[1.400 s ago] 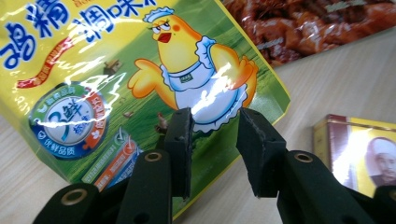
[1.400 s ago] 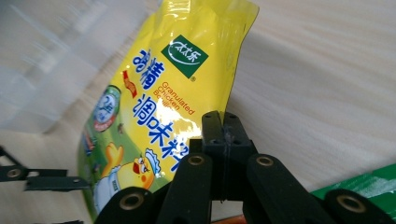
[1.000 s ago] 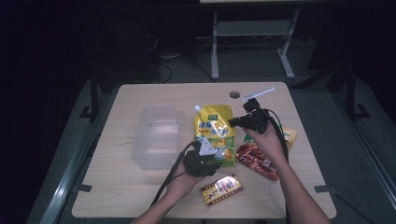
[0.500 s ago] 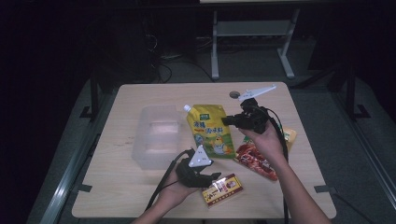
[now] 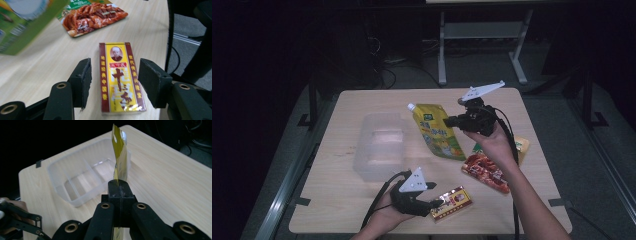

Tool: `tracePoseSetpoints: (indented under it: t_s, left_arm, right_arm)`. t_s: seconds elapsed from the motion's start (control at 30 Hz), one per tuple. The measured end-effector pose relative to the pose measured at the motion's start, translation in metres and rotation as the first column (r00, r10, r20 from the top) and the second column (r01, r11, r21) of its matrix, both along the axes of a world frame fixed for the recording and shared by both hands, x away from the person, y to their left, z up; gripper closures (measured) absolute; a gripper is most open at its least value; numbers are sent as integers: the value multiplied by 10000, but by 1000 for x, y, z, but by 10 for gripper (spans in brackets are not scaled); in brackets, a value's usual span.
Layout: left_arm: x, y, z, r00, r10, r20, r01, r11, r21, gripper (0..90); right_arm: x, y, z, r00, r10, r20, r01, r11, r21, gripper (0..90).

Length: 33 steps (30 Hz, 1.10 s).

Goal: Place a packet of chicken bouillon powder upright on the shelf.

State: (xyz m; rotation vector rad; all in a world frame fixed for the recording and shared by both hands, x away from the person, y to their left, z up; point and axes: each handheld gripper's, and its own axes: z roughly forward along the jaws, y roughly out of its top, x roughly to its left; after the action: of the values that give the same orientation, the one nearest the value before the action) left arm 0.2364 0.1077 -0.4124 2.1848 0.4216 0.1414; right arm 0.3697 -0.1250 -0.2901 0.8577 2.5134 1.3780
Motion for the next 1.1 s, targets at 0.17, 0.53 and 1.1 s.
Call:
tracePoseSetpoints:
  t_s: [0.17, 0.53, 1.1]
  left_arm:
    - [-6, 6, -3, 9999, -131, 41, 132, 9997, -218, 423]
    - [-8, 14, -8, 9999, -131, 96, 134, 9994, -320, 413]
    - [-9, 21, -7, 9998, -19, 194, 26, 9993, -367, 410]
  right_arm:
    - [-3, 9, 17, 9987, 489, 104, -492, 9983, 324, 900]
    - [3, 51, 43, 9836, 1735, 490, -1771, 9807, 825, 900]
    - [25, 131, 37, 9657, 2550, 490, -2581, 9632, 750, 900]
